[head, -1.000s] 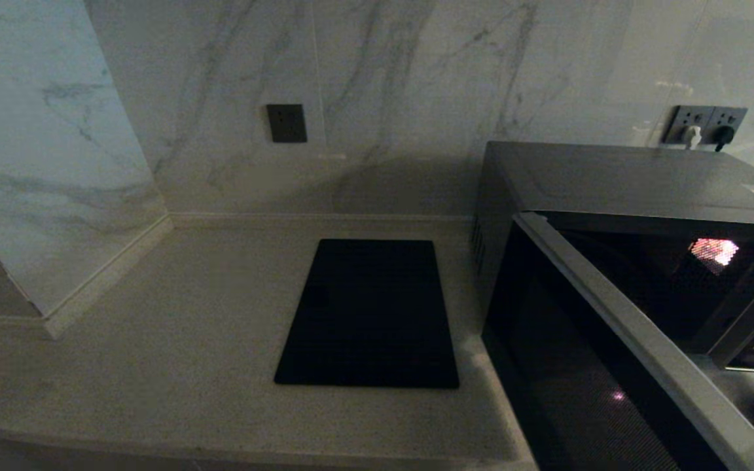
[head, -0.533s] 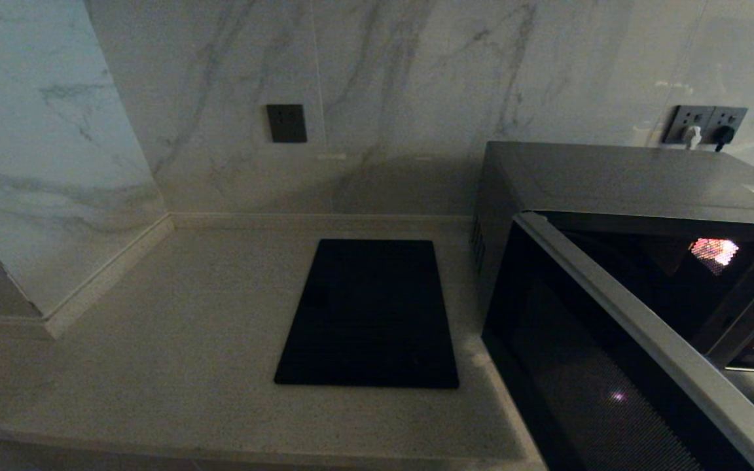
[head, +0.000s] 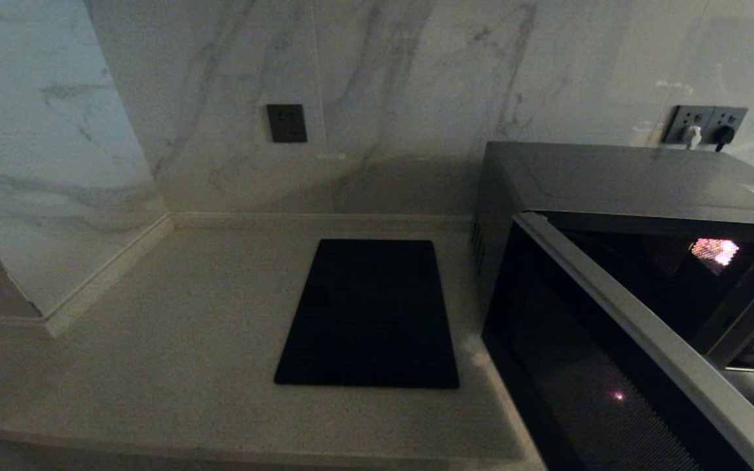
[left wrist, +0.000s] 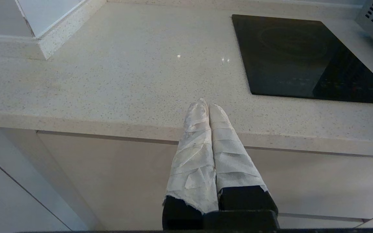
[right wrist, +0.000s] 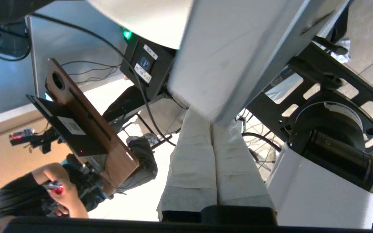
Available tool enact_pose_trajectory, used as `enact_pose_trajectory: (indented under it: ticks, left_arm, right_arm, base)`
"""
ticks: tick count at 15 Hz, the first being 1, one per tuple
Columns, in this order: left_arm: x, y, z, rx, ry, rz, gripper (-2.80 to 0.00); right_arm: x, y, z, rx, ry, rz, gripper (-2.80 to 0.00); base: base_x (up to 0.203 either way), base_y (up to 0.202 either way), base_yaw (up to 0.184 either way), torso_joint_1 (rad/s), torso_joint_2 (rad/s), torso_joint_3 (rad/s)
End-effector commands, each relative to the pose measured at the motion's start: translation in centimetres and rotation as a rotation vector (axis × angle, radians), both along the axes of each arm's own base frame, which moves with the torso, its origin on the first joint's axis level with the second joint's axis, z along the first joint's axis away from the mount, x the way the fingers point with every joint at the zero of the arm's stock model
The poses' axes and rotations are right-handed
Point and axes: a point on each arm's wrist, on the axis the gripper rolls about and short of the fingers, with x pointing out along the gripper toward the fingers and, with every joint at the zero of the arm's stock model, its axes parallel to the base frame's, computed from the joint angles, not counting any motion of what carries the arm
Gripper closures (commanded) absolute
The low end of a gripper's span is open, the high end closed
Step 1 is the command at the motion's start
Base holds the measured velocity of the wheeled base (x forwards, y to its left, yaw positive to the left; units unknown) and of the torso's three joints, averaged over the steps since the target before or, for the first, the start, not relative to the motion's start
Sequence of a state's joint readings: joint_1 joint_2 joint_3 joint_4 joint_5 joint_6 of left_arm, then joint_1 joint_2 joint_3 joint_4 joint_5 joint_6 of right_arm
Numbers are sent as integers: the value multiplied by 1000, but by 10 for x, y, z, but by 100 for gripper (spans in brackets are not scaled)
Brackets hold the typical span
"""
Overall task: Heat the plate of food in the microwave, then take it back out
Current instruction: Open the microwave oven
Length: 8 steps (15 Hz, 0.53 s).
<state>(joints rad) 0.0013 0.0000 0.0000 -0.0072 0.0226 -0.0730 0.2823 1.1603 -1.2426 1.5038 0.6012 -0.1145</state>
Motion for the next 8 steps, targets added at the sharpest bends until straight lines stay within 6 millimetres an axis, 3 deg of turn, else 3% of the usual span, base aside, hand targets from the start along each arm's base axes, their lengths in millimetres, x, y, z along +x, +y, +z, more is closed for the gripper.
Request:
enact_pose_trajectory:
  ticks: [1, 8]
  left_arm:
    - [0, 0, 0, -1, 0, 1, 0]
    - [0, 0, 0, -1, 0, 1, 0]
  right_arm:
    - [-12, -3, 4, 18, -37, 12, 0]
    - [-56, -12, 43, 296, -258, 83, 0]
  base:
    - [0, 0, 0, 0, 0, 0]
    - [0, 0, 0, 0, 0, 0]
